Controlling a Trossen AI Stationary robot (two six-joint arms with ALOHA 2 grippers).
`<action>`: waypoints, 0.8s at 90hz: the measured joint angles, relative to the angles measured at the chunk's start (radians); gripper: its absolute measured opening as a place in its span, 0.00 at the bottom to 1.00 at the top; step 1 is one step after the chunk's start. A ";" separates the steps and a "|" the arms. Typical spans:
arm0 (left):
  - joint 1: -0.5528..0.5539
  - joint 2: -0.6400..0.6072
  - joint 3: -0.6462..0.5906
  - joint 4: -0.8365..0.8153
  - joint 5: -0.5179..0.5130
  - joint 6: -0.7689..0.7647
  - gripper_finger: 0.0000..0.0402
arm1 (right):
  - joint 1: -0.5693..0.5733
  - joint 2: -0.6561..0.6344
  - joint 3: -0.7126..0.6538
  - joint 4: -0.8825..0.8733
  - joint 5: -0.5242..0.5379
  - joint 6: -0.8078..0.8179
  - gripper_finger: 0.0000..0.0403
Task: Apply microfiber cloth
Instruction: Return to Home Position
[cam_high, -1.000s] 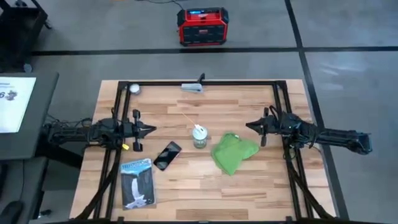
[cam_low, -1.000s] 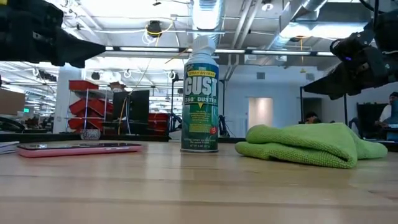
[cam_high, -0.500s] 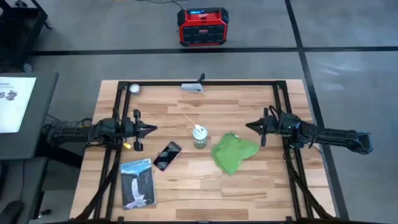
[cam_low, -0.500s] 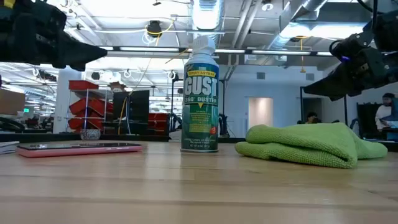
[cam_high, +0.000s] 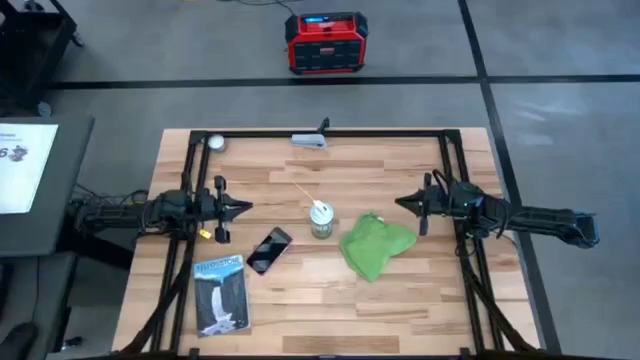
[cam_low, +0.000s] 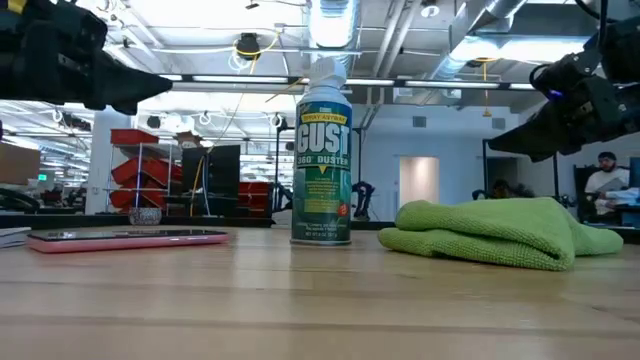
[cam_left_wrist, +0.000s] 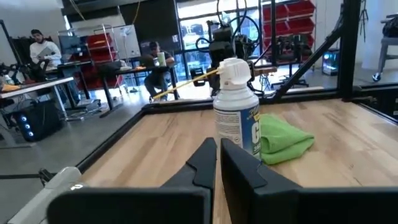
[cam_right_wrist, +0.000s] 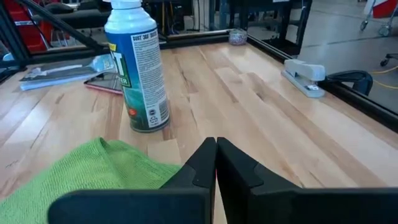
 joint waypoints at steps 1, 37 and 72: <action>-0.001 0.001 0.000 0.001 0.000 0.000 0.00 | 0.000 0.000 0.000 0.000 0.000 0.000 0.00; -0.096 0.226 0.019 -0.004 -0.003 -0.005 0.00 | 0.000 0.000 0.000 0.005 -0.002 0.000 0.00; -0.096 0.248 0.023 -0.019 -0.001 -0.005 0.00 | 0.000 0.000 0.000 0.006 -0.002 0.001 0.00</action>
